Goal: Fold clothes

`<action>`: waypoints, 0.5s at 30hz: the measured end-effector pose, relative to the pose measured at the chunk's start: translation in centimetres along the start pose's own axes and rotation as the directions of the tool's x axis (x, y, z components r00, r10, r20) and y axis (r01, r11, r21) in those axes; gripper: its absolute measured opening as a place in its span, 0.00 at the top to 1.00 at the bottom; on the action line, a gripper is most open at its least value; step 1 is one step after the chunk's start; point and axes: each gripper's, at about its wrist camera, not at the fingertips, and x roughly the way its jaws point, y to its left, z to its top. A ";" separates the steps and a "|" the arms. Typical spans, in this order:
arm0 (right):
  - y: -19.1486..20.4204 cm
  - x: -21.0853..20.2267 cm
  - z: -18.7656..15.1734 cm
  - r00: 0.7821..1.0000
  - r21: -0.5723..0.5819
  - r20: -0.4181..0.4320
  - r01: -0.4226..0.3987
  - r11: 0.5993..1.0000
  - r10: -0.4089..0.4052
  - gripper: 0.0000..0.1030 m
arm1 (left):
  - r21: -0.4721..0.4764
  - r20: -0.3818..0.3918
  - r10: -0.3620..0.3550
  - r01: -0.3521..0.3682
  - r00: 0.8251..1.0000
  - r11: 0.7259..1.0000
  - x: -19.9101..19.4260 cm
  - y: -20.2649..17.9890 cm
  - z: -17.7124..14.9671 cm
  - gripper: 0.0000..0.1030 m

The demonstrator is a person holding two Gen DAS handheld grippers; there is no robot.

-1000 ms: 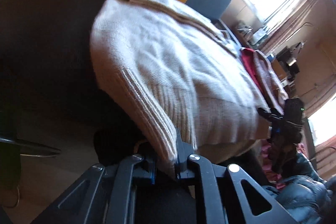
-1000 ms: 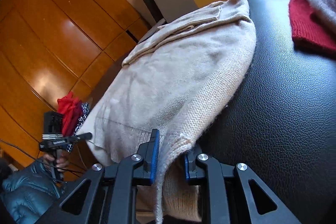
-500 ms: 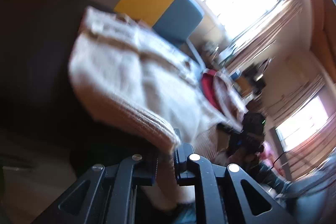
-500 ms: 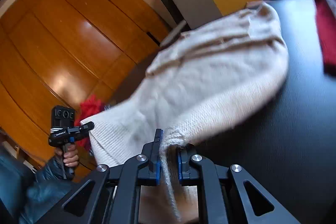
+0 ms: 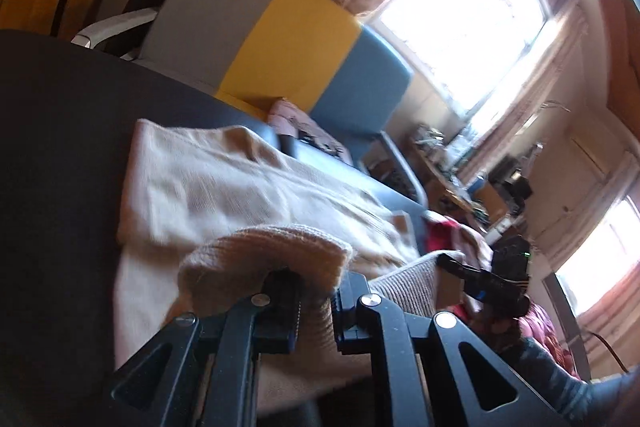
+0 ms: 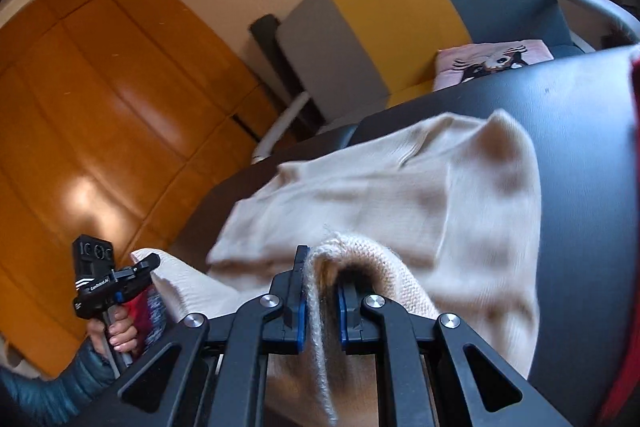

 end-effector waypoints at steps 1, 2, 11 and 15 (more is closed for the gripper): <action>-0.7 1.1 0.8 1.000 0.008 -0.014 0.015 1.000 -0.015 0.89 | -0.014 -0.009 0.022 -0.022 1.000 1.000 1.3 0.7 0.6 0.89; -1.4 2.2 1.6 0.999 0.013 -0.030 0.033 0.999 -0.032 0.89 | -0.028 -0.021 0.043 -0.043 0.999 0.999 2.6 1.5 1.1 0.89; -4.3 5.0 0.2 0.989 0.012 -0.142 0.045 0.999 -0.043 0.92 | -0.069 -0.104 0.121 -0.128 0.987 0.989 6.6 5.5 -1.2 0.88; -3.5 3.1 -1.9 0.986 0.008 -0.166 0.027 1.000 -0.025 0.92 | -0.032 -0.128 0.134 -0.139 0.983 0.990 4.4 4.4 -4.0 0.89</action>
